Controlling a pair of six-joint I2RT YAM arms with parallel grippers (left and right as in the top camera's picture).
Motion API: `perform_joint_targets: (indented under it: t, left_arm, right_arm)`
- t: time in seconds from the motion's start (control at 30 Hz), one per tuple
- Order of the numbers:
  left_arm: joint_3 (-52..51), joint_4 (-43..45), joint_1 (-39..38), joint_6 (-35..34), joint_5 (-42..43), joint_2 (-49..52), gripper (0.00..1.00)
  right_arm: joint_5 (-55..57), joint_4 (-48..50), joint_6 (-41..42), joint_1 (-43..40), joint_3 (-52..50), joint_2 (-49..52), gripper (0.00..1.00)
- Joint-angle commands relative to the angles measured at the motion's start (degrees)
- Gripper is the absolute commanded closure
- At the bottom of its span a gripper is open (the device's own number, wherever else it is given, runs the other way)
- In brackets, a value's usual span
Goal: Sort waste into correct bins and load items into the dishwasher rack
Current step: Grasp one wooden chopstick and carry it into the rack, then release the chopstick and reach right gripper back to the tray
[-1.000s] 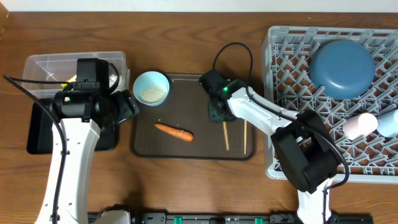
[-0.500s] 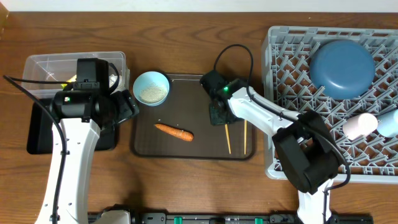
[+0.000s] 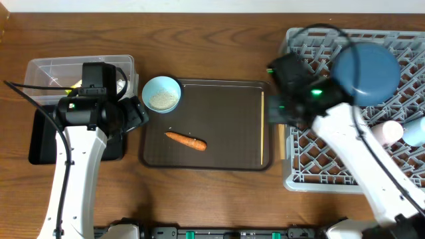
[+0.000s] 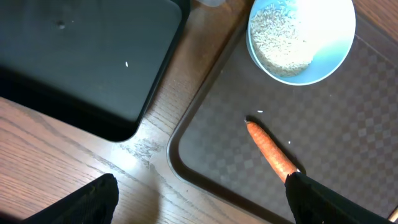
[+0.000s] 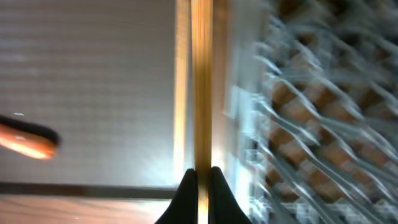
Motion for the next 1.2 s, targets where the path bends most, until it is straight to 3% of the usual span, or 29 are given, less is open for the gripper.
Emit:
perform_joint_targets:
  t: [0.0,0.2,0.67,0.83,1.0,1.17]
  left_arm:
    - [0.15,-0.22,0.24,0.13,-0.35,0.33,0.12]
    - [0.15,-0.46,0.24,0.13,-0.35,0.33,0.12]
    - [0.15,-0.90,0.24,1.01,-0.35,0.33,0.12]
    - [0.15,-0.90,0.24,1.03,-0.35,0.33,0.12]
    - [0.15,-0.90,0.24,1.01,-0.35,0.33,0.12]
    - [0.15,-0.90,0.24,1.03,-0.35,0.33,0.12]
  right_arm:
    - [2.45,-3.30,-1.22,-2.91,-0.04,0.24,0.99]
    - [2.51,-4.20,-1.84,-4.94,-5.05,0.46,0.99]
    - [3.10,6.08,-2.05,-5.40,-17.31,0.46,0.99]
    - [3.06,9.94,-2.05,-5.38,-20.13,0.46,0.91]
    - [2.54,12.83,-2.08,-5.38,-20.44,0.46,0.67]
    - [-0.57,12.98,-2.34,-5.33,-17.42,0.11,0.60]
